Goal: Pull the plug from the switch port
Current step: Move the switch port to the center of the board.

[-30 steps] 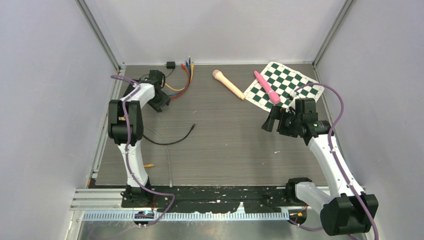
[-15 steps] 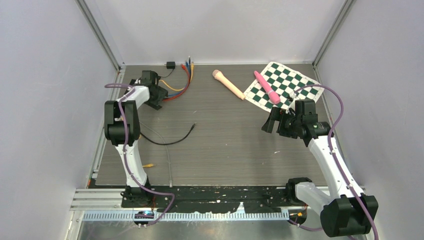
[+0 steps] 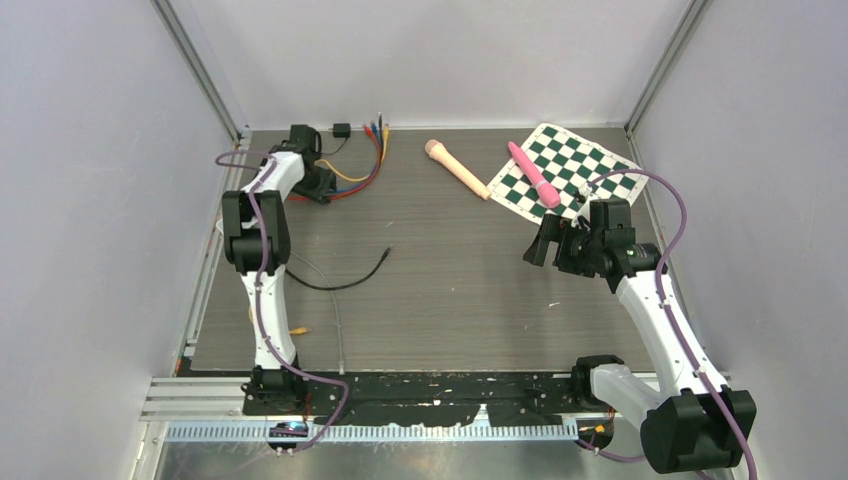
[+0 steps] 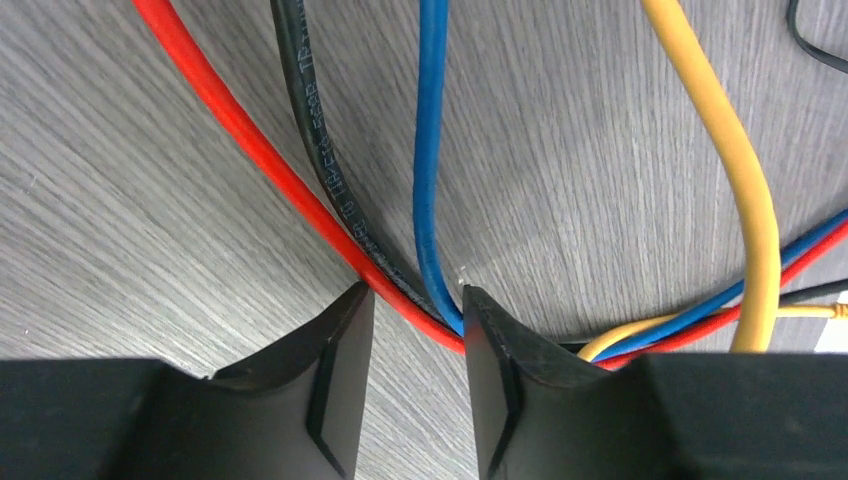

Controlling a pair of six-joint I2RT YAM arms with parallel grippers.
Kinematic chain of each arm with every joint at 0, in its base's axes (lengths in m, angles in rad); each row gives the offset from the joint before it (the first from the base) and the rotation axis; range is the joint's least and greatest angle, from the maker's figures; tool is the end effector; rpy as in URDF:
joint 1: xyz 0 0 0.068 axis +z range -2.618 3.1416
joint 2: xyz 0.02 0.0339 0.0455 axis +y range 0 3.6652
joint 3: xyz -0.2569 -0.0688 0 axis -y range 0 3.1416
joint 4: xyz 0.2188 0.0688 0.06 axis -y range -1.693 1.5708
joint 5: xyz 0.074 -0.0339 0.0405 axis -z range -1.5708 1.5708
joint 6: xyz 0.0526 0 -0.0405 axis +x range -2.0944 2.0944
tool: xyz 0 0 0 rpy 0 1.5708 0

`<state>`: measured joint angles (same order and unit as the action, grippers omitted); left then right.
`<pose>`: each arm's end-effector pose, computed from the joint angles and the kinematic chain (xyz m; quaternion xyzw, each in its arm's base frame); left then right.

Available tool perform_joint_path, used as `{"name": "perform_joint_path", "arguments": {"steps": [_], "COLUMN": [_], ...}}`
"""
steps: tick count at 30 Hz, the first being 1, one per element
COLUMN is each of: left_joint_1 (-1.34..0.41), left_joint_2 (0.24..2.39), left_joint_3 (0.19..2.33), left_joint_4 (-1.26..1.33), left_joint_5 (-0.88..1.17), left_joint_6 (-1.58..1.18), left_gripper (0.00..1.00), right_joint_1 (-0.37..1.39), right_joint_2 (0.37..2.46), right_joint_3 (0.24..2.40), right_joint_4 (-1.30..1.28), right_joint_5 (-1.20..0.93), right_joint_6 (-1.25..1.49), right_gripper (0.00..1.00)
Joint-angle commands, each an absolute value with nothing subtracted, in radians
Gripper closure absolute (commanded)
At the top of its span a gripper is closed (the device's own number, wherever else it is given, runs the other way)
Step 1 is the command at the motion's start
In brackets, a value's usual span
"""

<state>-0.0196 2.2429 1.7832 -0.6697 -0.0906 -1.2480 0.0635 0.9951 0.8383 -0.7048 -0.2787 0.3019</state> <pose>0.4567 -0.0042 0.1570 -0.5699 0.7909 -0.0939 0.2024 0.1855 0.0263 0.2596 0.0626 0.9278 0.1906 0.3145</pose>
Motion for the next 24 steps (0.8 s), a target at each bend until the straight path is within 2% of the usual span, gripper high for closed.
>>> {"name": "perform_joint_path", "arguments": {"steps": [1, 4, 8, 13, 19, 24], "left_joint_1": [-0.033, -0.043, -0.056, -0.059, -0.058, -0.079], "left_joint_2": [2.291, 2.322, 2.326, 2.307, 2.249, 2.120], "left_joint_3": [1.924, 1.991, 2.002, 1.961, 1.848, 1.602], "left_joint_4": [-0.833, -0.896, -0.905, -0.874, -0.785, -0.604], "left_joint_5": [-0.130, -0.152, -0.165, -0.153, -0.077, 0.028], "left_joint_6": [-1.242, -1.223, -1.190, -1.158, -1.113, -1.058], "left_gripper": [0.64, 0.69, 0.87, 1.00, 1.00, 1.00], "right_joint_1": [0.065, 0.065, 0.065, 0.066, 0.067, 0.067], "right_joint_2": [0.990, 0.987, 0.983, 0.975, 0.974, 0.987], "right_joint_3": [0.843, 0.842, 0.839, 0.833, 0.824, 0.812], "right_joint_4": [-0.684, -0.684, -0.681, -0.678, -0.669, -0.657], "right_joint_5": [-0.276, -0.277, -0.278, -0.280, -0.285, -0.306], "right_joint_6": [0.302, 0.303, 0.304, 0.303, 0.308, 0.318], "right_gripper": [0.04, 0.05, 0.05, 0.04, 0.04, 0.04]}}
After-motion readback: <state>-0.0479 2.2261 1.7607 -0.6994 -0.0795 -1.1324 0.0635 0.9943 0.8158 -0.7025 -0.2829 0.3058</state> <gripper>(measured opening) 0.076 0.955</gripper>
